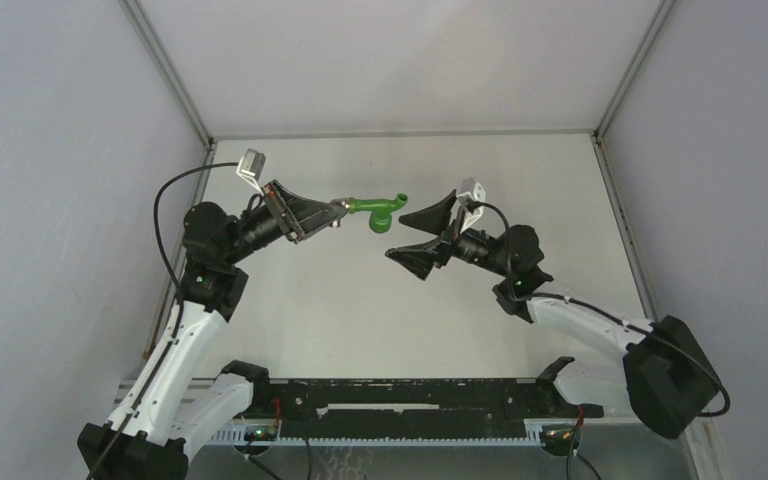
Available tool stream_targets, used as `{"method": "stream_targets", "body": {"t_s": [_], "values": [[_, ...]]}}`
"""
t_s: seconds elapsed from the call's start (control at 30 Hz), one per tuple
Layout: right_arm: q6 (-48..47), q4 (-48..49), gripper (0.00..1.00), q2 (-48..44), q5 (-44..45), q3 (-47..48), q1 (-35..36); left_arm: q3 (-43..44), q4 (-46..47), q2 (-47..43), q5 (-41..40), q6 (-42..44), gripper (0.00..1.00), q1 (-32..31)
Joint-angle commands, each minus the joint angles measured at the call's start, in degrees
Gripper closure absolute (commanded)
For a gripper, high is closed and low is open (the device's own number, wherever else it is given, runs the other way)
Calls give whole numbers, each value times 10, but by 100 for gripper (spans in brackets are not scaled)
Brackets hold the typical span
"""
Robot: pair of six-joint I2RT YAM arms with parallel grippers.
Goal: Install the water faucets
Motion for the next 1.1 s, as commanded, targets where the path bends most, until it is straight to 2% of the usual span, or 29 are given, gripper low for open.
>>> {"method": "stream_targets", "body": {"t_s": [0.0,0.3,0.43,0.67,0.9,1.07], "values": [[-22,149,0,38,-17,27,19,20,45,-17,5,-16,100,4],[-40,163,0,73,-23,68,51,10,52,-15,13,-17,100,4],[-45,140,1,77,-40,86,62,9,63,-13,20,-19,100,4],[8,133,4,91,-89,105,67,11,58,-15,11,-13,100,5],[75,97,7,55,-124,105,70,21,-8,-18,-15,44,100,7],[61,31,7,12,-113,105,89,17,-28,-17,-22,64,100,8]]}}
